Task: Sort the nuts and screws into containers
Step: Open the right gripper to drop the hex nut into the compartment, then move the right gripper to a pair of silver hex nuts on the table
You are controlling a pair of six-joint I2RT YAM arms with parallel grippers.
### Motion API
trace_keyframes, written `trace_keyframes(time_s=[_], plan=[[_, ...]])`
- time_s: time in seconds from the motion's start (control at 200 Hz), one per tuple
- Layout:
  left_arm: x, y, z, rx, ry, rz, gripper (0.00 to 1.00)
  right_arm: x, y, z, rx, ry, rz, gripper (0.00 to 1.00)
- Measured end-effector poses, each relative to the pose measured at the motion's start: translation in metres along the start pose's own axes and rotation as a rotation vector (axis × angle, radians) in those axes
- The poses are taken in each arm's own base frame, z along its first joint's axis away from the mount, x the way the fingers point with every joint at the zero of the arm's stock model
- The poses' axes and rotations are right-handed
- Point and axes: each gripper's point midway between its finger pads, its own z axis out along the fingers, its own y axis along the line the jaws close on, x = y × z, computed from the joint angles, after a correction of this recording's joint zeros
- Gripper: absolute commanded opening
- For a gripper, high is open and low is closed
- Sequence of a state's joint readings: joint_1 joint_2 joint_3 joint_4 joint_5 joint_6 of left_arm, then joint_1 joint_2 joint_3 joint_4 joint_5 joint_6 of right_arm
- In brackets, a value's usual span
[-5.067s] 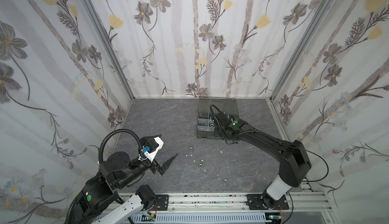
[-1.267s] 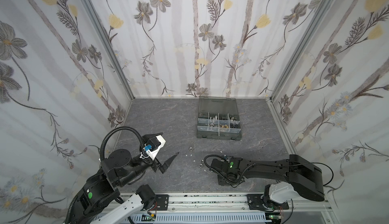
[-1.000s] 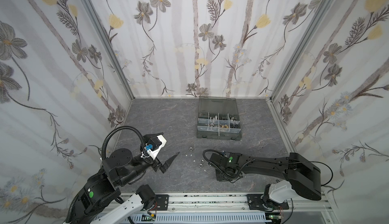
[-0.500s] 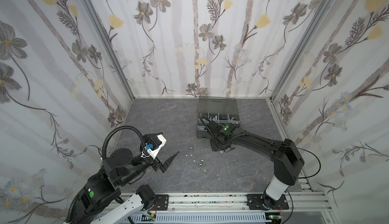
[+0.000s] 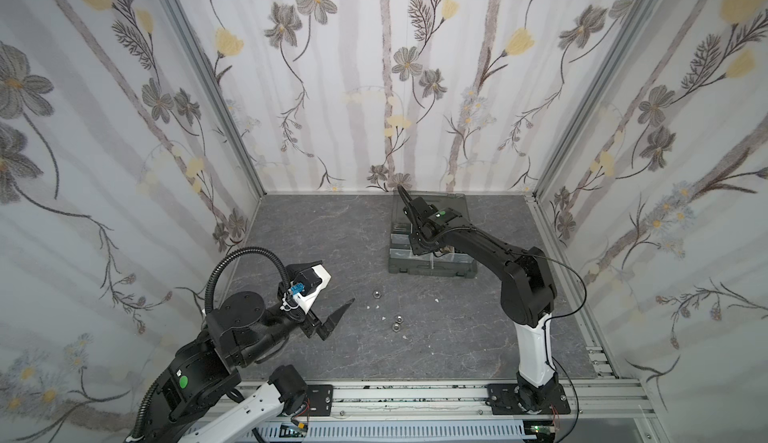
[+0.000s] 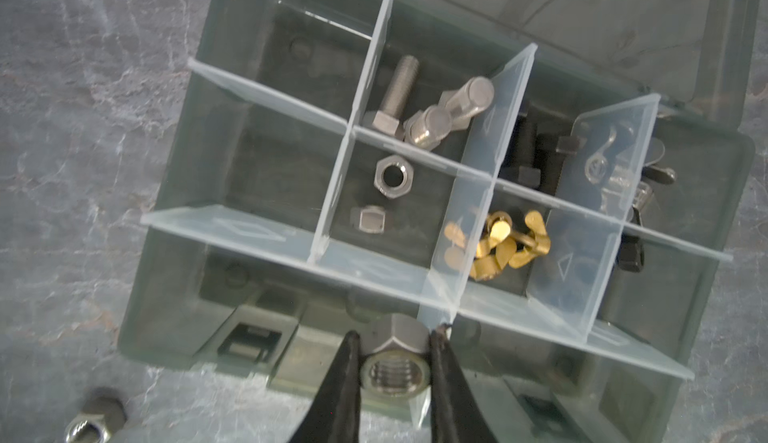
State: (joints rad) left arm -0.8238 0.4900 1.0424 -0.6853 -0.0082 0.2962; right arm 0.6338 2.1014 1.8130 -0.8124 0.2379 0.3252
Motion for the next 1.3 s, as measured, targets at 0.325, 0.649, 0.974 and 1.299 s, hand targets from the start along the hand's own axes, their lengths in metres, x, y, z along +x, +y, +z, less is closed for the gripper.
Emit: trace_keyframes(time_s=[0.325, 0.649, 0.974, 1.299], plan=[[0.002, 0.002, 0.004, -0.011, 0.018, 0.002, 1.0, -0.003, -0.005, 0.039, 0.018, 0.027, -0.004, 0.3], [0.0, 0.002, 0.005, -0.01, 0.018, 0.011, 1.0, -0.014, -0.004, 0.009, 0.001, -0.021, -0.003, 0.51], [-0.001, 0.003, 0.0, -0.015, -0.004, 0.01, 1.0, 0.049, 0.063, -0.041, -0.084, 0.005, -0.005, 0.56], [0.004, 0.001, -0.004, -0.017, -0.018, 0.009, 1.0, 0.159, 0.119, -0.037, -0.153, 0.174, 0.055, 0.57]])
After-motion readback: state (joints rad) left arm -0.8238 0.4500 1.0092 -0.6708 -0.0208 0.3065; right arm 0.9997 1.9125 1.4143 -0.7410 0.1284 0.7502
